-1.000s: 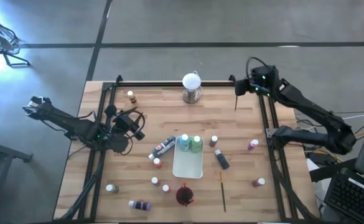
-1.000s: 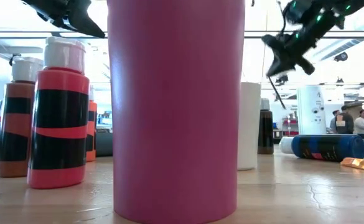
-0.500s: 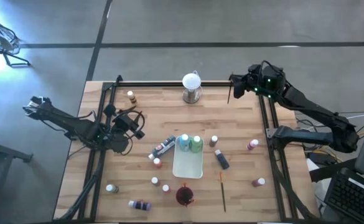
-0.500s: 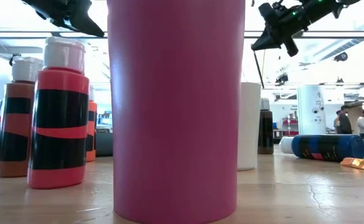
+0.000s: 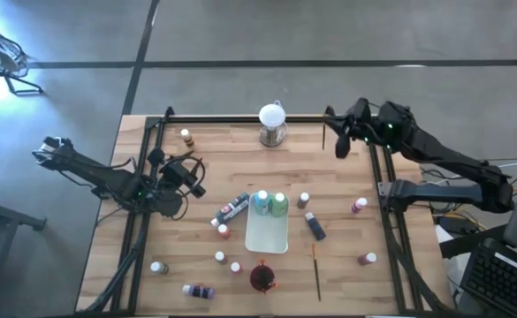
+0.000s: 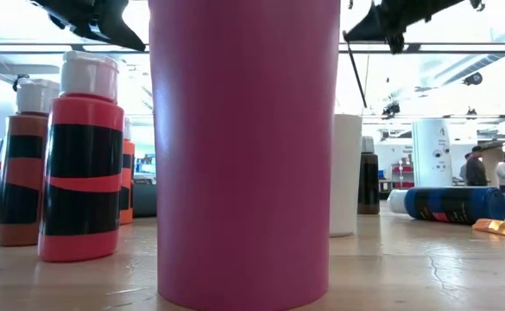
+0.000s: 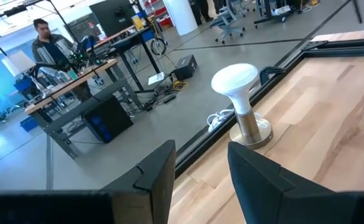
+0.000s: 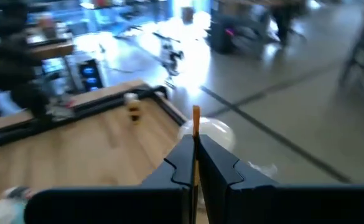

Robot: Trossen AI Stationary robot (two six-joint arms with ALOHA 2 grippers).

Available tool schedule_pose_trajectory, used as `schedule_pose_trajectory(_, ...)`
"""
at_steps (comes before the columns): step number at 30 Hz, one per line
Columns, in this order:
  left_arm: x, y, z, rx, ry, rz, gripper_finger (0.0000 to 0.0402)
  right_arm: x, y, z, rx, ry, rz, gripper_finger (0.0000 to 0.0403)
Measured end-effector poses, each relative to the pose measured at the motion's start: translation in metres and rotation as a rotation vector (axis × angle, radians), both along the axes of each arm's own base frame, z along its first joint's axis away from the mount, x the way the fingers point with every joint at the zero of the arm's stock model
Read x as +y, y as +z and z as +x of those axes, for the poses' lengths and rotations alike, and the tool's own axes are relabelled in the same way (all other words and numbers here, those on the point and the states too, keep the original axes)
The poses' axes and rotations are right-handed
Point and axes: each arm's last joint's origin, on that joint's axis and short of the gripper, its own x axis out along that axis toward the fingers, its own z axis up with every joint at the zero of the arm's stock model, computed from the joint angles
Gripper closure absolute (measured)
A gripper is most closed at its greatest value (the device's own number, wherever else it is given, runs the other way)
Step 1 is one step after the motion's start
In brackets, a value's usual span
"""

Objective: Pick & Place Paint Supplies
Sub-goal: Put the gold paint brush into the red cup

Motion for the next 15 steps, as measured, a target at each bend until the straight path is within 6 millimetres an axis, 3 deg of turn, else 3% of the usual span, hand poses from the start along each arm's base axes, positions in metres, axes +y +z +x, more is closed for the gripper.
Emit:
schedule_pose_trajectory(4, 0.001, 0.000, 0.000, -0.003, 0.010, 0.003, 0.0248, 0.025, 0.005, 0.006, -0.016, 0.159, -0.046, 0.0395)
schedule_pose_trajectory(10, 0.002, 0.001, 0.001, -0.024, 0.024, -0.002, 0.0248, 0.067, 0.012, 0.027, -0.125, 0.551, -0.095, 0.0395)
schedule_pose_trajectory(15, 0.001, 0.002, 0.002, -0.077, 0.021, -0.041, 0.0248, 0.105, 0.013, 0.043, -0.194, 0.747, -0.153, 0.0395)
